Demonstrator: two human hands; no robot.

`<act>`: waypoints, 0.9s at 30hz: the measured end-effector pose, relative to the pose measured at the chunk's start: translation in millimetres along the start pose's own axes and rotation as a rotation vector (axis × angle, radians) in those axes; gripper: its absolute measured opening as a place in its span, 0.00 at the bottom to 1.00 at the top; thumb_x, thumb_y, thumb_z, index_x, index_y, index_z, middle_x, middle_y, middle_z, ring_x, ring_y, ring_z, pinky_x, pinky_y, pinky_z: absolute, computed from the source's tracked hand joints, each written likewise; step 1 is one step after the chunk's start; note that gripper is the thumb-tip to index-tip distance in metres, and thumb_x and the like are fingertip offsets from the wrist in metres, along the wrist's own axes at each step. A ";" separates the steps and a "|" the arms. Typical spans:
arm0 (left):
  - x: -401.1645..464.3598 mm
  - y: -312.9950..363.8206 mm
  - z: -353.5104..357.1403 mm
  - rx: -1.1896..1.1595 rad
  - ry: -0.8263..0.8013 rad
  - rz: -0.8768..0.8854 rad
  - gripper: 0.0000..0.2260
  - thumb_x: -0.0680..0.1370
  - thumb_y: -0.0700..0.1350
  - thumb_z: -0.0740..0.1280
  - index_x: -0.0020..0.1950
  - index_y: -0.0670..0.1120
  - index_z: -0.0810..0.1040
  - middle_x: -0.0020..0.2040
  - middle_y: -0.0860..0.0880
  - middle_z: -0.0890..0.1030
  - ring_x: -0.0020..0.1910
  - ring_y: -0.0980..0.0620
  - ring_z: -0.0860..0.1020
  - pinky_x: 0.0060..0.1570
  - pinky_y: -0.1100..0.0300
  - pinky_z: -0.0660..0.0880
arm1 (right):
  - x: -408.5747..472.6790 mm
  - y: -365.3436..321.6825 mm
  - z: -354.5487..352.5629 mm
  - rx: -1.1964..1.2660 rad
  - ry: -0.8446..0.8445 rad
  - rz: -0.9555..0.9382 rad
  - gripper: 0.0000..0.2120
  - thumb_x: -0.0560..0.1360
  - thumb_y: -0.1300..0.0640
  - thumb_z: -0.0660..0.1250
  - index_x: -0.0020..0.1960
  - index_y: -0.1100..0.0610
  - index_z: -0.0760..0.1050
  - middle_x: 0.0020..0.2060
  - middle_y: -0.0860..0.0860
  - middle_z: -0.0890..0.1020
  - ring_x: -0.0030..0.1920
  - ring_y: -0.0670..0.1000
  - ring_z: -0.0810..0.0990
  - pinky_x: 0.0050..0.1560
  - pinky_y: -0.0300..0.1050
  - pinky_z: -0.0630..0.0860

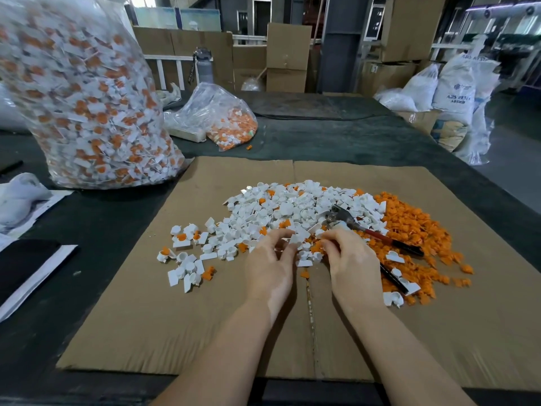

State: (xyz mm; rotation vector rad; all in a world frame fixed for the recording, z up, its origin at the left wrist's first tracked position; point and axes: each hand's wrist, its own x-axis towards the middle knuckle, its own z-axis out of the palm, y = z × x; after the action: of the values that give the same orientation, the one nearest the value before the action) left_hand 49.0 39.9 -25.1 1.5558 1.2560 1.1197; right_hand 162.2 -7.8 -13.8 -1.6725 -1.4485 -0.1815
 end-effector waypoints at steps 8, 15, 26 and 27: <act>-2.0 1.5 -3.7 -0.103 -0.089 -0.004 0.10 0.76 0.40 0.67 0.45 0.57 0.76 0.40 0.49 0.82 0.36 0.61 0.78 0.37 0.73 0.70 | -12.9 -2.6 -0.5 0.143 -0.061 0.106 0.02 0.73 0.59 0.69 0.43 0.57 0.80 0.36 0.47 0.81 0.38 0.46 0.78 0.40 0.42 0.75; -3.2 -0.5 -3.4 -0.122 -0.101 -0.010 0.09 0.76 0.39 0.68 0.44 0.54 0.76 0.37 0.50 0.80 0.34 0.63 0.78 0.33 0.76 0.68 | -13.9 -2.7 -1.4 0.168 -0.045 0.106 0.03 0.74 0.59 0.68 0.42 0.57 0.79 0.34 0.47 0.79 0.36 0.46 0.76 0.37 0.45 0.74; -2.8 -1.9 -2.2 -0.150 -0.105 -0.006 0.10 0.75 0.38 0.69 0.43 0.54 0.76 0.37 0.44 0.81 0.35 0.54 0.78 0.33 0.73 0.71 | -14.0 -4.2 1.1 0.041 -0.045 0.019 0.07 0.73 0.60 0.70 0.38 0.60 0.77 0.31 0.50 0.78 0.33 0.49 0.75 0.33 0.48 0.74; -2.8 -2.2 -2.1 -0.148 -0.113 -0.006 0.10 0.75 0.38 0.69 0.43 0.54 0.76 0.36 0.46 0.80 0.35 0.55 0.78 0.33 0.73 0.70 | -14.1 -4.4 1.3 0.024 -0.035 0.015 0.08 0.73 0.60 0.70 0.37 0.61 0.76 0.31 0.50 0.77 0.32 0.49 0.74 0.32 0.47 0.73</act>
State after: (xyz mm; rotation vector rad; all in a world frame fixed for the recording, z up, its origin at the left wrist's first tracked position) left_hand 46.2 37.7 -27.0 1.4815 1.0776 1.0808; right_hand 153.5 -17.5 -21.0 -1.6748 -1.4578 -0.1265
